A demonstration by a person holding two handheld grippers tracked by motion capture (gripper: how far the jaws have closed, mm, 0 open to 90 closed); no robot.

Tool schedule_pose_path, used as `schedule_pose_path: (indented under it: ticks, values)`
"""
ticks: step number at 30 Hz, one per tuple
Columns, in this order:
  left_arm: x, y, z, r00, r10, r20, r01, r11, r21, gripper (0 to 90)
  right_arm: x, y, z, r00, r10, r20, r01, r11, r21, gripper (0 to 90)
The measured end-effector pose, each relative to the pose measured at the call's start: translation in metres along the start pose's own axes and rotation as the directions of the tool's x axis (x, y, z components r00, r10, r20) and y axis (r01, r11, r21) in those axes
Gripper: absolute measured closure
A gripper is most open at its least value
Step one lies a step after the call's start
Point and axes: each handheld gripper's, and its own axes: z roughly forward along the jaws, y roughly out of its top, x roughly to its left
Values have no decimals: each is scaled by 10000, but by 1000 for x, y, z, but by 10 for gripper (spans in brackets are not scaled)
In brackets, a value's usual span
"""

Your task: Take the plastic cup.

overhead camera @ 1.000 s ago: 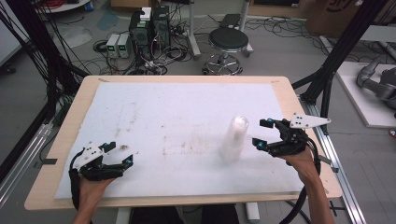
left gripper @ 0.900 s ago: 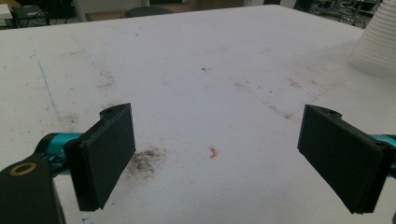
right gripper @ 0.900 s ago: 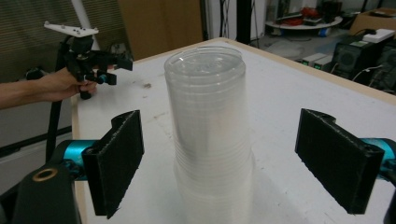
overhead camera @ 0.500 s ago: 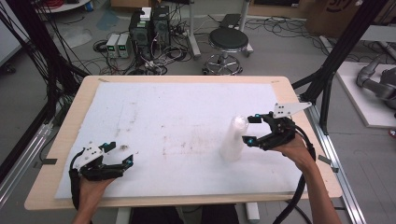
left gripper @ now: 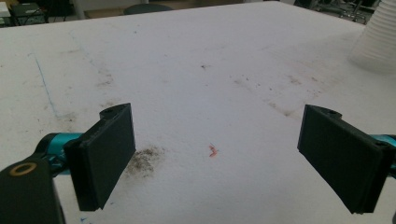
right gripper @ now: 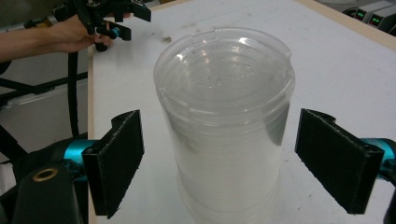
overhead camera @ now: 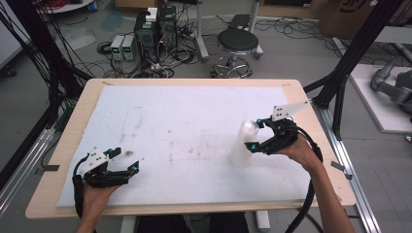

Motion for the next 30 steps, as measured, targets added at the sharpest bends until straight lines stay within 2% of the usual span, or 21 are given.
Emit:
schedule_pose_path:
  ticks: [2, 10, 15, 23, 24, 26, 30]
  values:
    - [0, 0, 0, 10000, -15, -2, 15, 10000, -12, 111, 0, 0, 4, 10000, 8, -65, -7, 9998, 180, 155]
    - [0, 0, 0, 10000, 19, -3, -19, 10000, 27, 111, -2, 0, 11, 10000, 1, -99, 3, 9993, 362, 158]
    - [0, 0, 0, 10000, 18, 0, -18, 10000, 21, 111, -4, -1, 15, 9998, 31, -208, -24, 9994, 335, 183]
    - [0, 0, 0, 10000, 35, 20, -35, 10000, 44, 111, -6, -1, 16, 9997, 19, -229, -11, 9993, 377, 202]
    - [0, 0, 1, 10000, 6, 18, -6, 10000, 46, 111, -6, -1, 15, 9996, 60, -281, -49, 9992, 392, 238]
    - [0, 0, 1, 10000, 3, 21, -4, 10000, 60, 111, -6, -2, 15, 9995, -60, -311, 72, 9992, 387, 253]
    - [0, 0, 1, 10000, 9, 26, -9, 10000, 55, 111, -7, -2, 15, 9996, 62, -288, -48, 9988, 495, 259]
